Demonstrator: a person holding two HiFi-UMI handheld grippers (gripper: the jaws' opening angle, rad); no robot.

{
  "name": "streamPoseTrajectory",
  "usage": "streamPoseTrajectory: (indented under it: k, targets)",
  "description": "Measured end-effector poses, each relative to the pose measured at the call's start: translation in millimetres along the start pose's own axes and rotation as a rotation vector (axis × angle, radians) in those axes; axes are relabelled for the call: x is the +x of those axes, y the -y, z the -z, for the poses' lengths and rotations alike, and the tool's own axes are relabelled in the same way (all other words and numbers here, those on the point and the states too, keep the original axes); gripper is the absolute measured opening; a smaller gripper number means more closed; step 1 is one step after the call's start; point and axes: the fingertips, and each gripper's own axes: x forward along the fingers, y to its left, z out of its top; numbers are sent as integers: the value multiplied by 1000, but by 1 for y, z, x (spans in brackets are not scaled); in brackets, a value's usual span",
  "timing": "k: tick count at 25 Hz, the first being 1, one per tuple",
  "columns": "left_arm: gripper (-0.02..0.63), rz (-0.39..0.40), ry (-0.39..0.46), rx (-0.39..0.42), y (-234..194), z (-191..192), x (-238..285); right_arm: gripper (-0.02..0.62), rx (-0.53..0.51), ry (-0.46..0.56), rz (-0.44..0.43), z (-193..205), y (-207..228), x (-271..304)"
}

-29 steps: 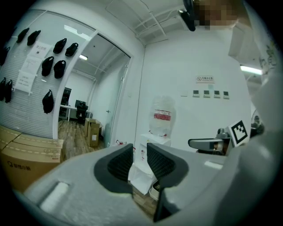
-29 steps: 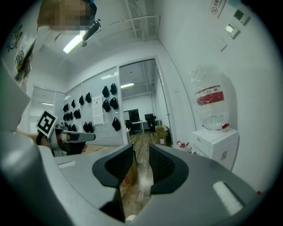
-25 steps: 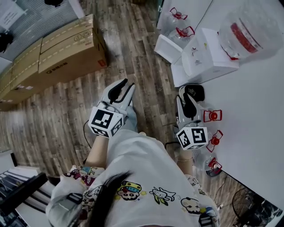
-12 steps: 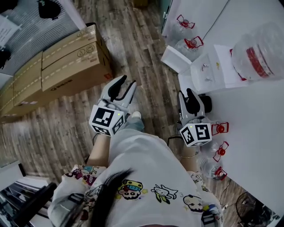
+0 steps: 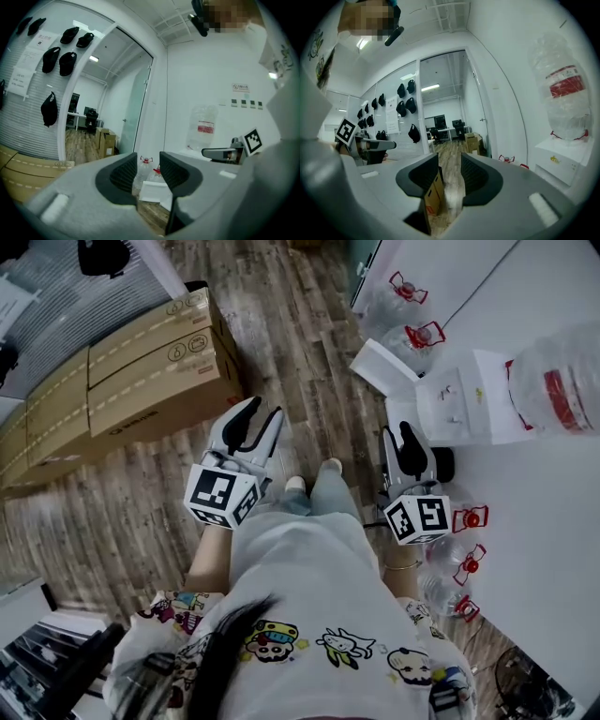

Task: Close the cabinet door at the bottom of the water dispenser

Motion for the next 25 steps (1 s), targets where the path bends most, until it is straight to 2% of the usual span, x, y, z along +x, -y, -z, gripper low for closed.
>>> streamPoseTrajectory:
  k: [5,10,18,25]
  targets:
    - [143,-30,-8,-28,-27,7,19,144,6,-34,-12,10,10,34]
    - [143,-40,-7,-30,-60,-1,61,144,19,-41,-21,6,30,89]
    - [143,23,-4,4,-108,-49,163,144,28,-25,23,-31,79,188]
    - [153,102,2,31,-123,-87,242,150,48,11,80,-64,117,229]
